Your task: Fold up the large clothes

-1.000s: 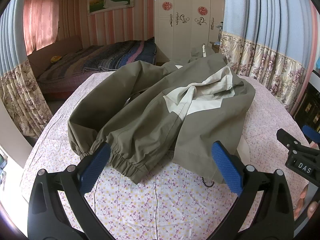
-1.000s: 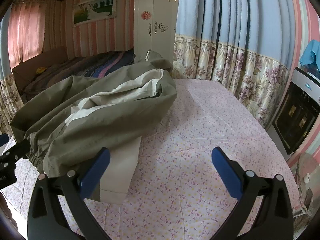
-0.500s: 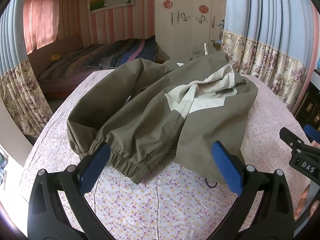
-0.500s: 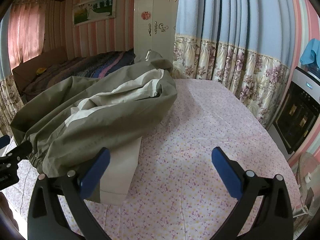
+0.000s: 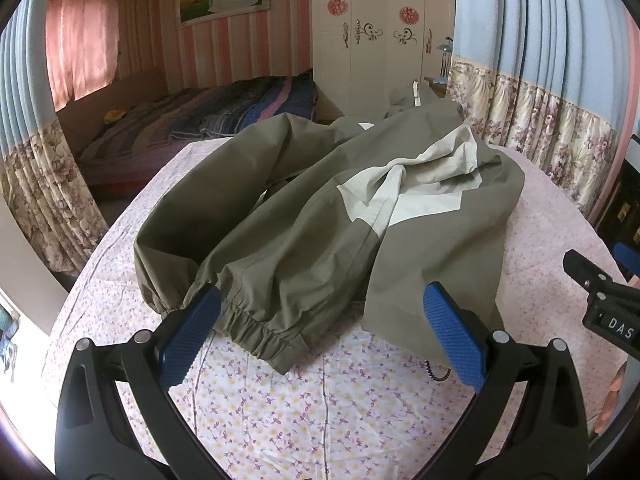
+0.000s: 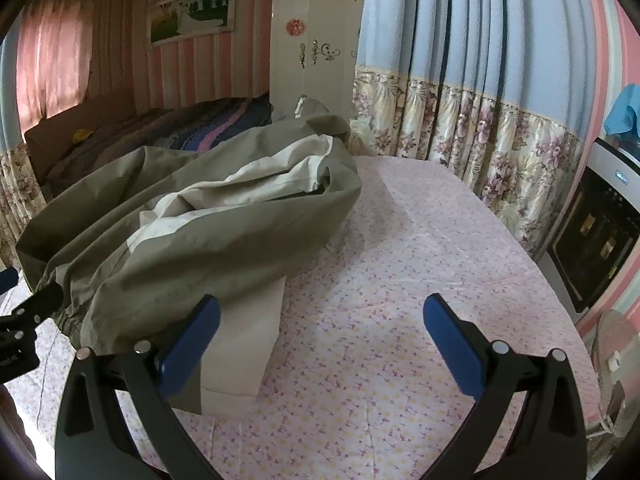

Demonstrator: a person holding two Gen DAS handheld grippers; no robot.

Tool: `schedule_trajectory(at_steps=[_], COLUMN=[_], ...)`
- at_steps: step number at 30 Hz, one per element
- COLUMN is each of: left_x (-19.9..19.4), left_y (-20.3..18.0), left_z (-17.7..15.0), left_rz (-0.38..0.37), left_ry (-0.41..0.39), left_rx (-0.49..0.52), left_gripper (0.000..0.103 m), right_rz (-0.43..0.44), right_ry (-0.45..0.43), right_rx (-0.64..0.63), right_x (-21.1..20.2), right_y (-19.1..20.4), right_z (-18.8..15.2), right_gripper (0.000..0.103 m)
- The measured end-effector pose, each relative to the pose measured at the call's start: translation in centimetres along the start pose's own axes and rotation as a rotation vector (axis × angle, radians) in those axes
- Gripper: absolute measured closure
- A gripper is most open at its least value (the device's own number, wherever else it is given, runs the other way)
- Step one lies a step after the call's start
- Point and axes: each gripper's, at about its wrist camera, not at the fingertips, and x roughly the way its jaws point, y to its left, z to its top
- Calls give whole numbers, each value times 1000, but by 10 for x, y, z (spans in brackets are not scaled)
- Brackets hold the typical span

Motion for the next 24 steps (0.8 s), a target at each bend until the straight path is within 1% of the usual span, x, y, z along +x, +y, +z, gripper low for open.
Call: schedule_trajectory(at_steps=[1, 4, 5, 7, 9, 12, 14, 17, 21, 24], left_x=[0, -2, -3, -4, -4, -8, -6, 4, 16, 31], left_y=[0, 2, 3, 7, 16, 33, 47, 66, 82, 92], left_z=[0, -1, -2, -2, 0, 3, 9, 19, 32, 38], left_rz=[-2, -26, -30, -29, 18, 53, 67, 70, 109, 78], left_ry=[0, -9, -19, -22, -38, -91, -82, -58, -54, -26], left_rx=[2, 17, 31, 57, 67, 53, 32, 3, 23, 12], left_gripper=[3, 3, 3, 3, 3, 3, 3, 3, 3, 3], right_rz=[-5, -38, -32, 6, 75, 139, 184, 200, 208, 248], right_ry=[-17, -151, -161, -128, -82, -42, -36, -53, -58, -14], right_rx=[-4, -25, -32, -47, -46, -52, -60, -102, -117, -134], right_x=[-2, -18, -19, -12, 0, 12, 15, 15, 19, 32], right_y=[0, 1, 1, 1, 2, 9, 14, 24, 32, 46], right_z=[1, 3, 5, 8, 10, 14, 21, 39, 63, 71], right_gripper=[2, 2, 2, 2, 2, 2, 2, 2, 2, 2])
